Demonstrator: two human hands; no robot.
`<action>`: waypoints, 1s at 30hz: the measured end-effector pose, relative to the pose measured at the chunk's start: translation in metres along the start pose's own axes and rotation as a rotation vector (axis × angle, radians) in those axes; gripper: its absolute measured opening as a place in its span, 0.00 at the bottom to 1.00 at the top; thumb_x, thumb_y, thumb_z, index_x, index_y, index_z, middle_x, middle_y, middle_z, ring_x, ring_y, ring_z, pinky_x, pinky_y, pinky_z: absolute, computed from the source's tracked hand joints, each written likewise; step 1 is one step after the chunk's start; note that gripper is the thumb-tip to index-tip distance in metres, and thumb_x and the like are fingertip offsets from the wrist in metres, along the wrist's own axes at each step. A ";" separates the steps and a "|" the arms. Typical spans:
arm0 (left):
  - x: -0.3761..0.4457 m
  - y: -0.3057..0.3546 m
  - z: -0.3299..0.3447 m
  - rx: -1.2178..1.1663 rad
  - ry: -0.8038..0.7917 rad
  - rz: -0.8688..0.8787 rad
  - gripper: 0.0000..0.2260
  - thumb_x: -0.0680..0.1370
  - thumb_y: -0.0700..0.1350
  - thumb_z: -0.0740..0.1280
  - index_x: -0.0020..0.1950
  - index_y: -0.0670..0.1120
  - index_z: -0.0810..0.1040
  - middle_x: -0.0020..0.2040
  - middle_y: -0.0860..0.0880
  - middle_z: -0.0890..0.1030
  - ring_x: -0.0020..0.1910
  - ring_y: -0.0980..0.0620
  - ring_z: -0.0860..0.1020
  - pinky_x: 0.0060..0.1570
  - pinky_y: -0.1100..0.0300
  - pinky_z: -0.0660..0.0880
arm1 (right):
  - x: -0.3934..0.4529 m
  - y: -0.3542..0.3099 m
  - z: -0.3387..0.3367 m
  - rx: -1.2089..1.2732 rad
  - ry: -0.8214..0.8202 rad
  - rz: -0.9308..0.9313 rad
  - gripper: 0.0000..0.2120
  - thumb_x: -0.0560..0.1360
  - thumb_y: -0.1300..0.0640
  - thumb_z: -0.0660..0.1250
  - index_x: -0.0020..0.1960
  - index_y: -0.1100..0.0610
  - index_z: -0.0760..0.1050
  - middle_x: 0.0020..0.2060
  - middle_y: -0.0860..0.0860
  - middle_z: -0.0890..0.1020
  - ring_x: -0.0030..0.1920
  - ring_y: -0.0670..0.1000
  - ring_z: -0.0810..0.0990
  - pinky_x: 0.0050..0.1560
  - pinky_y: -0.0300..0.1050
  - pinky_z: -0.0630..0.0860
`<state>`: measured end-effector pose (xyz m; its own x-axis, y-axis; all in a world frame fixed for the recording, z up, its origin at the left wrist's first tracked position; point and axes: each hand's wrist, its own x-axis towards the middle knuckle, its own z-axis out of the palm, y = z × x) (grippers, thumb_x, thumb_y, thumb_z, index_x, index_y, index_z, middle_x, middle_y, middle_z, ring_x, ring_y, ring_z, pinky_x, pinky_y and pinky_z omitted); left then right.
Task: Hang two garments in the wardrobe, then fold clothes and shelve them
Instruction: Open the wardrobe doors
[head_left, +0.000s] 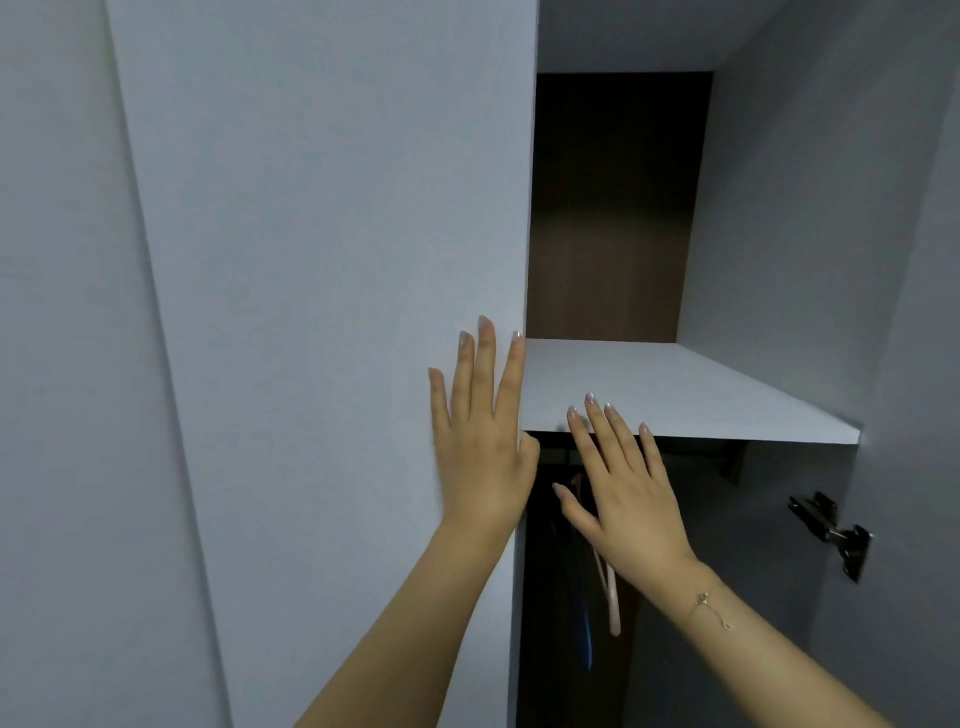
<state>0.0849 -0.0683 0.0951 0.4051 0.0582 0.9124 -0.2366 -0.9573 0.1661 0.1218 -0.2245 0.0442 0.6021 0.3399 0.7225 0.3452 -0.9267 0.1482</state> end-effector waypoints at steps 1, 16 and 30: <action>-0.005 0.000 -0.011 -0.036 0.010 0.016 0.44 0.69 0.36 0.71 0.79 0.48 0.51 0.80 0.44 0.49 0.79 0.45 0.47 0.76 0.42 0.49 | -0.008 -0.007 -0.005 0.005 0.003 0.010 0.37 0.78 0.42 0.62 0.79 0.56 0.52 0.78 0.56 0.54 0.78 0.55 0.53 0.76 0.59 0.55; -0.097 -0.043 -0.191 -0.308 0.186 -0.011 0.36 0.72 0.35 0.71 0.77 0.45 0.58 0.77 0.48 0.62 0.76 0.52 0.61 0.73 0.55 0.63 | -0.069 -0.159 -0.071 0.246 0.061 -0.173 0.37 0.78 0.43 0.62 0.80 0.54 0.49 0.79 0.54 0.51 0.78 0.53 0.50 0.76 0.56 0.54; -0.149 -0.102 -0.286 0.156 0.448 -0.280 0.25 0.79 0.32 0.63 0.76 0.41 0.63 0.74 0.45 0.67 0.74 0.56 0.63 0.72 0.61 0.63 | -0.059 -0.246 -0.083 0.349 0.142 -0.457 0.36 0.78 0.42 0.62 0.79 0.56 0.53 0.78 0.57 0.55 0.78 0.57 0.54 0.74 0.60 0.60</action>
<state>-0.2035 0.1012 0.0494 0.0101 0.3987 0.9170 -0.0260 -0.9166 0.3989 -0.0588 -0.0302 0.0210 0.2426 0.6448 0.7248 0.7775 -0.5760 0.2523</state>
